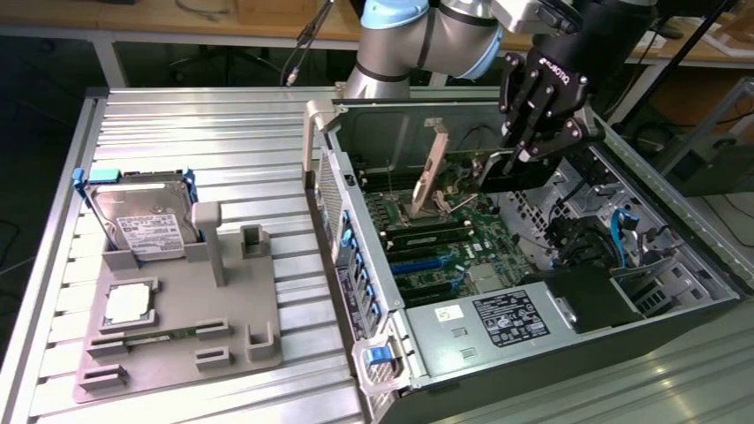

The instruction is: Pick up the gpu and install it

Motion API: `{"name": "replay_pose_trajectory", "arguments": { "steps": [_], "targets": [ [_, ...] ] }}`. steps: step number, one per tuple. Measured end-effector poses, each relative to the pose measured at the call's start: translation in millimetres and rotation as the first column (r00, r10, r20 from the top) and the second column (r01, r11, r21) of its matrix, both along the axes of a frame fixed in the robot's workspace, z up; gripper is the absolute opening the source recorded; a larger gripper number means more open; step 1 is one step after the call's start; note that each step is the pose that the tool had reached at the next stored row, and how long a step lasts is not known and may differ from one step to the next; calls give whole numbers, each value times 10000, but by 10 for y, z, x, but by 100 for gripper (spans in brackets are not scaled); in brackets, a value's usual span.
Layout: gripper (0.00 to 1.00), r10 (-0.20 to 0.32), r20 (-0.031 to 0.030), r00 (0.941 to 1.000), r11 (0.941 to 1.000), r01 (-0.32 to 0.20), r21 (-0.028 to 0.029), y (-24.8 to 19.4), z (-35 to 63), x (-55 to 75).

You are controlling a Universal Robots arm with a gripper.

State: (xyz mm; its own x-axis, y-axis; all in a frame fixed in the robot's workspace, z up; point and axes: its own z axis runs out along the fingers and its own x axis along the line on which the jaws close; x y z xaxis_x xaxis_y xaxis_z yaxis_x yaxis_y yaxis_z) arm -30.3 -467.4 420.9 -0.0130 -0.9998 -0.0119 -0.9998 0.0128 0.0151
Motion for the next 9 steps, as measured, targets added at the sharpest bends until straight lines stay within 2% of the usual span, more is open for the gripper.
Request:
{"name": "replay_pose_trajectory", "arguments": {
  "steps": [9],
  "targets": [
    [27,0,1,10000,10000,0,1,0,-48,0]
  ]
}}
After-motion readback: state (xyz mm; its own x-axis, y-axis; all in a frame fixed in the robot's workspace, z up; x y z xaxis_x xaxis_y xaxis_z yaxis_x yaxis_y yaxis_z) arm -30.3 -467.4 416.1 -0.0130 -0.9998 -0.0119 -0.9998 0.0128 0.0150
